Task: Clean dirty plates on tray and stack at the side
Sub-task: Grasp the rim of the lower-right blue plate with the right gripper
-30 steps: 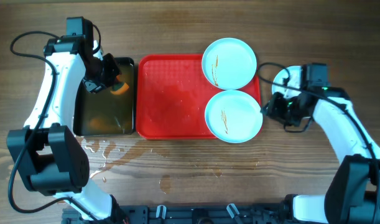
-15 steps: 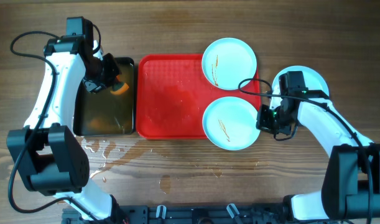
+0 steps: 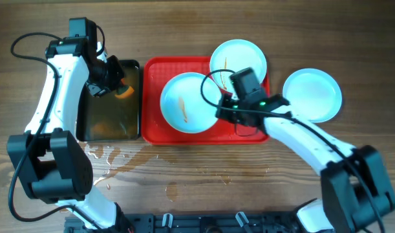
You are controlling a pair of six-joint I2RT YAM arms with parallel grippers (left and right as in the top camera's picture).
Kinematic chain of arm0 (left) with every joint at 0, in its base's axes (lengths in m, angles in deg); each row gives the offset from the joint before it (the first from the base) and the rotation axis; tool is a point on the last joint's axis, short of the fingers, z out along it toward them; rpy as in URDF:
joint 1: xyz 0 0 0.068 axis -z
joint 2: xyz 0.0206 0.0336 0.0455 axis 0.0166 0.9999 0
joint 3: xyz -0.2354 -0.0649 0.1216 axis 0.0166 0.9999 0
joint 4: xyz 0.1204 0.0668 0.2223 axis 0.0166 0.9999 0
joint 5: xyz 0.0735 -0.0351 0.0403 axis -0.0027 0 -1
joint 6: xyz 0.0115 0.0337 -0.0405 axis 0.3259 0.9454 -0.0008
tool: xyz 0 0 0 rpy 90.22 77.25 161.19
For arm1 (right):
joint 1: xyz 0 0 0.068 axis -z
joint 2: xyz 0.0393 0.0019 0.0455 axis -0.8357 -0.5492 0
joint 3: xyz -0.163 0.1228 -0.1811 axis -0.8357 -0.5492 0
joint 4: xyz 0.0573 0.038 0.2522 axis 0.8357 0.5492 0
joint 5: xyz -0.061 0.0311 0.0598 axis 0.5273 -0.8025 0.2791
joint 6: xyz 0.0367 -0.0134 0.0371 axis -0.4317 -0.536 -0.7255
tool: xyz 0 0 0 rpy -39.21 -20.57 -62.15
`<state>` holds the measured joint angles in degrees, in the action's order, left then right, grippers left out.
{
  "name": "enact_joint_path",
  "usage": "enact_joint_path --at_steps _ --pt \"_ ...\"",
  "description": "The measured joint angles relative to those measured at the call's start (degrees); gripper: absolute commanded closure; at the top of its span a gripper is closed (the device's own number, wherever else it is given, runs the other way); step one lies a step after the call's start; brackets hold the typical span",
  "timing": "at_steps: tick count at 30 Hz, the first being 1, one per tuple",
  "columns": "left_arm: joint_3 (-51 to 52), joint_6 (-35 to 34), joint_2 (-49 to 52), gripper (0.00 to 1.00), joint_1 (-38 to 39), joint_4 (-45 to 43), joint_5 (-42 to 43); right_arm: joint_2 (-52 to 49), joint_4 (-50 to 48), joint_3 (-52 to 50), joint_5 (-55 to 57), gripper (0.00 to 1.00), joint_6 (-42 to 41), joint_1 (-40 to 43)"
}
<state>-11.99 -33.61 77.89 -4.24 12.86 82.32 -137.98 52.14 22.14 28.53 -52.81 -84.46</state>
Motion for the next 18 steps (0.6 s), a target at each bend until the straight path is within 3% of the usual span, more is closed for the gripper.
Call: enact_joint_path --at_steps 2,3,6,7,8,11,18 --pt "0.0 0.0 0.0 0.96 0.0 0.0 0.0 -3.0 -0.9 0.0 1.4 0.94 -2.9 -1.3" --pt "0.0 0.0 0.0 0.96 0.0 0.0 0.0 -4.4 -0.9 0.0 1.9 0.87 -3.9 -1.8" --pt "0.0 0.0 0.0 0.96 0.0 0.0 0.0 -6.1 -1.3 0.0 2.0 0.64 -5.2 -2.1" --pt "0.0 0.0 0.0 0.96 0.0 0.0 0.0 -6.1 -2.3 0.0 2.0 0.47 -5.7 -2.1" --pt "0.0 0.0 0.0 0.96 0.0 0.0 0.0 -6.1 -3.1 0.0 2.0 0.42 -5.5 -2.1" --pt "0.0 0.0 0.0 0.96 0.0 0.0 0.0 -6.1 -4.8 0.1 2.0 0.41 -3.7 -1.5" --pt "0.0 0.0 0.0 0.96 4.7 -3.8 0.0 -8.9 -5.1 4.0 1.4 0.63 6.2 2.4"
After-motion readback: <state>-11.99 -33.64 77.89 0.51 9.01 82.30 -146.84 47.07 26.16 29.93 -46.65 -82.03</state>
